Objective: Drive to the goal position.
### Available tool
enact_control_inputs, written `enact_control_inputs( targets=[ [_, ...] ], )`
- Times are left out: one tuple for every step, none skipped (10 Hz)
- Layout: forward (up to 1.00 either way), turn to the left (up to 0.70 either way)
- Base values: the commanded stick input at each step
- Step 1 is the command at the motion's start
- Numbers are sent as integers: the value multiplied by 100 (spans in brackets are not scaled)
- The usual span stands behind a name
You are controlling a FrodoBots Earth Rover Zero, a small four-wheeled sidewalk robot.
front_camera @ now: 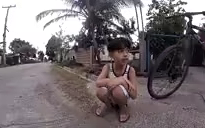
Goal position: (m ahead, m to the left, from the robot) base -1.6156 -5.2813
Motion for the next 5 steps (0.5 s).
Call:
enact_control_inputs(
  targets=[
    [0, 0],
    [0, -26],
    [0, -45],
    [0, -45],
    [0, -45]
  ],
)
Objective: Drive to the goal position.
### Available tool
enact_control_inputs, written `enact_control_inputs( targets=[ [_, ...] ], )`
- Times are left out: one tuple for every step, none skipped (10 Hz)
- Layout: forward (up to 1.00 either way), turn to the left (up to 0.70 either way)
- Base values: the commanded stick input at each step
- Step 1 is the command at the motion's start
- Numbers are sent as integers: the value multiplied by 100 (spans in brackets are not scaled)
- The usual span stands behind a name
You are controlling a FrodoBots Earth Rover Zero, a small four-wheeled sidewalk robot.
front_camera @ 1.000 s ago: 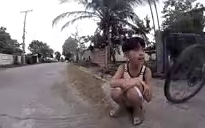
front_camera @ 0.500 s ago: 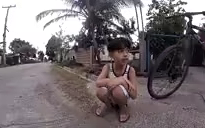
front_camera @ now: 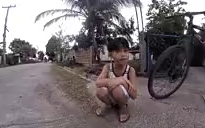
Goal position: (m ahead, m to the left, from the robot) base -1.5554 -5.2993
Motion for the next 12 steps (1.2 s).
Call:
enact_control_inputs(
  targets=[
    [0, -45],
    [0, -45],
    [0, -45],
    [0, -45],
    [0, -45],
    [0, -45],
    [0, -45],
    [0, -45],
    [0, -45],
    [0, -45],
    [0, -45],
    [0, -45]
  ],
)
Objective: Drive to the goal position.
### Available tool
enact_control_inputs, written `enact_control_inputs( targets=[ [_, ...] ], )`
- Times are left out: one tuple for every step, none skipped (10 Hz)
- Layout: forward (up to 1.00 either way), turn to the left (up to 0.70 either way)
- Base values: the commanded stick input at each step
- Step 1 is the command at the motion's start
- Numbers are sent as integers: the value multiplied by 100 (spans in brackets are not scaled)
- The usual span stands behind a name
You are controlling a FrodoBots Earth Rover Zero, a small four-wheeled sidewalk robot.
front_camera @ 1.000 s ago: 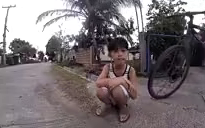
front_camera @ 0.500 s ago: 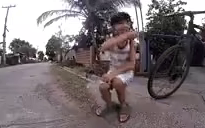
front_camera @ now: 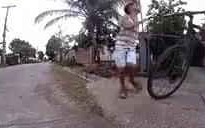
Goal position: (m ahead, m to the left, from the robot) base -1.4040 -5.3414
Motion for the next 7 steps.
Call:
enact_control_inputs(
  targets=[
    [0, -45],
    [0, -45],
    [0, -45],
    [0, -45],
    [0, -45],
    [0, -45],
    [0, -45]
  ],
)
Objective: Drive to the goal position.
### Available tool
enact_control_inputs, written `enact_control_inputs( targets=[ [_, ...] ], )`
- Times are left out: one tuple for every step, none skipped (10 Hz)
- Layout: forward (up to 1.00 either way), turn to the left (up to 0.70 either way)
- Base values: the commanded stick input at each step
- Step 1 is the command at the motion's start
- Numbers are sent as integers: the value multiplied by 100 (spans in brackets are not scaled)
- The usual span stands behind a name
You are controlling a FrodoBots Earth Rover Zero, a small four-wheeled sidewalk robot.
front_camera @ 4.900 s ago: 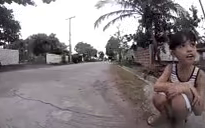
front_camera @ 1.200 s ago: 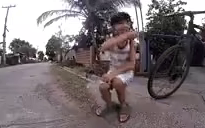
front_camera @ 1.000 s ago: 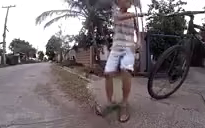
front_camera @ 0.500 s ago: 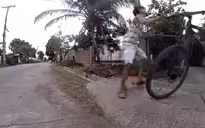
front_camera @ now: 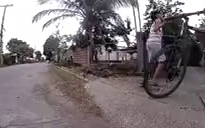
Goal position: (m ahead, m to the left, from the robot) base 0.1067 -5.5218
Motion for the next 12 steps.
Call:
enact_control_inputs(
  targets=[
    [0, -45],
    [0, -45],
    [0, -45],
    [0, -45],
    [0, -45],
    [0, -45],
    [0, -45],
    [0, -45],
    [0, -45],
    [0, -45],
    [0, -45],
    [0, -45]
  ],
)
